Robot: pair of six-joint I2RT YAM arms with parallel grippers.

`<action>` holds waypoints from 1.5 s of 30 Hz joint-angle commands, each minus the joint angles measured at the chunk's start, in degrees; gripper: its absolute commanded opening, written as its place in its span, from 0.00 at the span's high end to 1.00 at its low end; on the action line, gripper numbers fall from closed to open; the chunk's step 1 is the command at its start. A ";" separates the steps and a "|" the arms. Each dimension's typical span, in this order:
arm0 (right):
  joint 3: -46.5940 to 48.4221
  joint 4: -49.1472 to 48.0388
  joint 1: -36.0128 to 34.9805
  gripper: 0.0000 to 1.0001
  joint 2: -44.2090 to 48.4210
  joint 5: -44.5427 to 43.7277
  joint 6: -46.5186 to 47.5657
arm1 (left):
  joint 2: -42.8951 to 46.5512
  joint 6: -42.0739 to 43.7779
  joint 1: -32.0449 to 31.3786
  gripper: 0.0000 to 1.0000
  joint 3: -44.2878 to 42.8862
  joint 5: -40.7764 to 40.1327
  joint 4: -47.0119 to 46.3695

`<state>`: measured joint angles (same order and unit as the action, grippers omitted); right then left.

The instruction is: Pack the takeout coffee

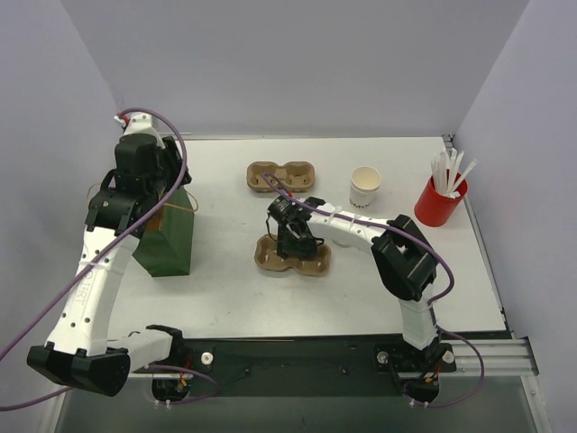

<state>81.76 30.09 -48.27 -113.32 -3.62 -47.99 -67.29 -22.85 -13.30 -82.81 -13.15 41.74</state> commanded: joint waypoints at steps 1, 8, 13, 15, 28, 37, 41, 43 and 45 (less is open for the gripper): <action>1.12 4.10 -0.68 0.50 -0.24 -1.39 4.30 | 0.49 3.25 2.48 0.43 -4.47 -9.17 2.03; 2.09 4.19 -0.68 0.60 1.43 -0.52 9.31 | -2.32 4.75 9.42 0.43 -5.96 -12.17 4.49; 2.71 3.84 0.36 0.61 5.03 -0.95 12.39 | -3.99 7.29 14.78 0.42 -6.49 -9.44 6.16; 3.06 3.49 0.81 0.61 6.78 -0.69 14.05 | -4.69 9.13 15.84 0.42 -7.37 -9.26 6.87; 2.45 1.55 2.13 0.61 13.12 5.11 18.72 | -12.08 15.64 17.60 0.50 -13.35 -20.87 10.30; 0.60 0.68 2.74 0.61 15.76 5.37 19.25 | -16.47 16.52 20.42 0.52 -12.82 -13.58 11.17; 0.42 0.59 3.09 0.61 16.20 5.38 19.25 | -17.35 16.79 20.33 0.52 -11.95 -12.34 11.35; 0.33 0.50 3.01 0.61 16.29 5.29 19.25 | -17.35 16.79 20.51 0.52 -11.59 -11.99 11.09; 0.33 0.50 3.01 0.61 16.29 5.20 19.25 | -17.09 16.79 20.51 0.52 -11.06 -11.55 11.26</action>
<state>82.46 30.20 -45.67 -100.05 1.83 -29.45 -84.99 -6.74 6.87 -93.95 -26.30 53.10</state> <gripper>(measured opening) 0.395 0.482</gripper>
